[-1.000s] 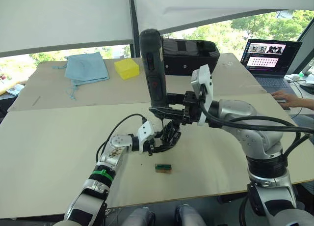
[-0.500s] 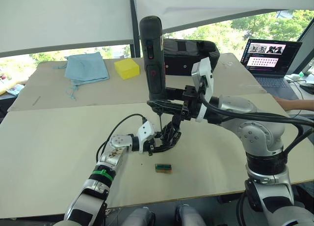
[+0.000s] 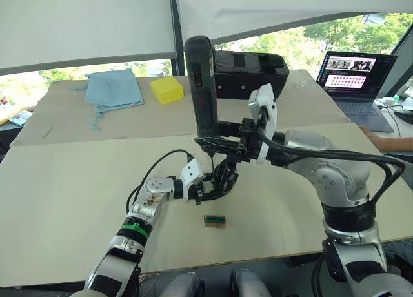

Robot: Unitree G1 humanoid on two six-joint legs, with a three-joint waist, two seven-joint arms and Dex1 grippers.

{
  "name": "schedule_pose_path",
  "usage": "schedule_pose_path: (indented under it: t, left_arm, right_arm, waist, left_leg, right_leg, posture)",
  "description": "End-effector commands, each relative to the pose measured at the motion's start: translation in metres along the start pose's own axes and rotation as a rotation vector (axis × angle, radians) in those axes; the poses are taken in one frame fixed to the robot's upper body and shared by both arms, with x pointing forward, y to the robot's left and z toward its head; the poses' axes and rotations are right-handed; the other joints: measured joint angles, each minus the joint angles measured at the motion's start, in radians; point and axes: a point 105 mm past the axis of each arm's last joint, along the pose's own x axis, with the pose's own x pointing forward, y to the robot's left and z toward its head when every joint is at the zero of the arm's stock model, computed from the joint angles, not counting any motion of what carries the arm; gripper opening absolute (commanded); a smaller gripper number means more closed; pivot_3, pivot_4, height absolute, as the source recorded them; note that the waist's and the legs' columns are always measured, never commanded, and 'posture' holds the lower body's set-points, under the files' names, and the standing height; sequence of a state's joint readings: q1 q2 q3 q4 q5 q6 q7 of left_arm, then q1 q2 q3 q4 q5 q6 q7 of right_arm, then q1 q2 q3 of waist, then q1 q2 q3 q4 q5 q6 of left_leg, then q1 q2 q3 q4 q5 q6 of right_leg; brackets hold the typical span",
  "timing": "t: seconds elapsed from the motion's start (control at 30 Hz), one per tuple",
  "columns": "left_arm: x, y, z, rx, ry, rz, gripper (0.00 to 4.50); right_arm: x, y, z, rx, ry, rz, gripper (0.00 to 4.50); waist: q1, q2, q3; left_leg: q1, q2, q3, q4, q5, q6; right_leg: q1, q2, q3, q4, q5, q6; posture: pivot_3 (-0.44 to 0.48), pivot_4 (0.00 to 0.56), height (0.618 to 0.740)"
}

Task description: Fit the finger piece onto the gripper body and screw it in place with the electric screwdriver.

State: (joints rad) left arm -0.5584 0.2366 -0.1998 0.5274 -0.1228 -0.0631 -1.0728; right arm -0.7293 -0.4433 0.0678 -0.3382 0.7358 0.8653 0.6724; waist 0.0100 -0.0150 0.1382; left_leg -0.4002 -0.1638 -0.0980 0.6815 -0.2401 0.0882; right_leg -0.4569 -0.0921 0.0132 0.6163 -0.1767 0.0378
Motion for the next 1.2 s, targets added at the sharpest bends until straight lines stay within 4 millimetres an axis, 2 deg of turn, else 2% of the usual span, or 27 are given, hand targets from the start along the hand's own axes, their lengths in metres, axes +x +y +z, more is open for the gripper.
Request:
schedule_pose_path:
  t: [0.03, 0.5, 1.2]
  left_arm:
    - [-0.002, 0.002, 0.002, 0.009, 0.002, 0.014, 2.28]
    - [-0.001, 0.002, 0.002, 0.010, 0.001, 0.013, 2.28]
    - [-0.001, 0.002, 0.002, 0.007, 0.001, 0.017, 2.28]
  right_arm:
    - [-0.002, 0.004, 0.018, -0.069, -0.062, 0.012, 1.92]
    - [-0.001, 0.002, 0.034, -0.021, -0.102, -0.013, 1.92]
    - [0.001, -0.007, 0.027, 0.004, -0.045, -0.093, 1.92]
  waist:
    - [0.000, 0.000, 0.000]
    - [0.000, 0.000, 0.000]
    - [0.000, 0.000, 0.000]
  left_leg:
    - [0.000, 0.000, 0.000, 0.000, 0.000, 0.000]
    - [0.000, 0.000, 0.000, 0.000, 0.000, 0.000]
    - [0.000, 0.000, 0.000, 0.000, 0.000, 0.000]
  right_leg:
    - [0.000, 0.000, 0.000, 0.000, 0.000, 0.000]
    - [0.000, 0.000, 0.000, 0.000, 0.000, 0.000]
    - [0.000, 0.000, 0.000, 0.000, 0.000, 0.000]
  posture:
    - [0.000, 0.150, 0.740]
    - [0.000, 0.150, 0.740]
    - [0.000, 0.150, 0.740]
